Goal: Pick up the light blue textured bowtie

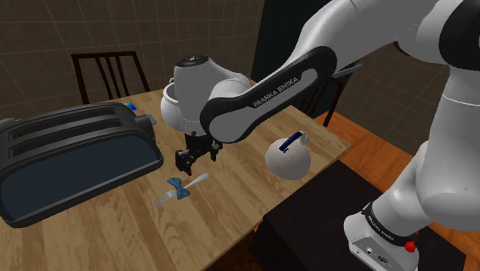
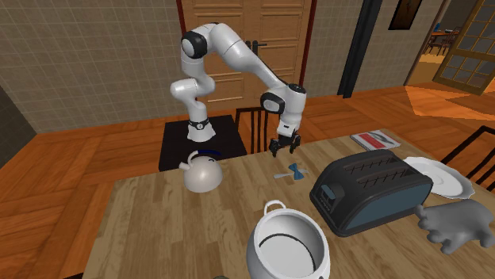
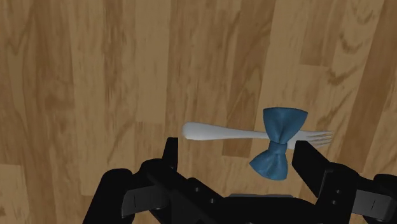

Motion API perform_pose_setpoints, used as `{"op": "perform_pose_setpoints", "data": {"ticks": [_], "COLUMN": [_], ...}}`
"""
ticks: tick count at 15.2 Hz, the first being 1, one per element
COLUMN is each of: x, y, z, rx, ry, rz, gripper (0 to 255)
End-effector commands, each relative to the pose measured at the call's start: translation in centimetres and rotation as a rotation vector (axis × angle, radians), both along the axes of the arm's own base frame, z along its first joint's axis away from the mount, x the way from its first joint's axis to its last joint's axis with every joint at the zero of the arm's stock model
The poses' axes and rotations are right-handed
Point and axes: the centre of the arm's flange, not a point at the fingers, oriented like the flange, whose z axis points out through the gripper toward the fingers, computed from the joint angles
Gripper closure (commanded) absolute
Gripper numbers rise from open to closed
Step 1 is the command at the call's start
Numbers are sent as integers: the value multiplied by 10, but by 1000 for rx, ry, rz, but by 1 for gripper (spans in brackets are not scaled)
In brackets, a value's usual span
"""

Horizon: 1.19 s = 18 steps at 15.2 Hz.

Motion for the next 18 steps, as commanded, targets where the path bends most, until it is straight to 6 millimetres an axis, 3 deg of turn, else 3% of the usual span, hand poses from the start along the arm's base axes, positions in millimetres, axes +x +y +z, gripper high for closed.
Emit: {"op": "perform_pose_setpoints", "data": {"ticks": [1, 6, 14, 16, 17, 18], "x": [9, 26, 26, 26, 27, 26], "y": [22, 74, 77, 77, 77, 77], "z": [-15, -55, -97, -97, -96, -96], "rx": [-9, -27, -28, -28, -28, -28], "ry": [-2, -5, -5, -5, -5, -5], "rz": [9, 33, 34, 34, 34, 34], "gripper": [0, 0, 0, 0, 255, 255]}}
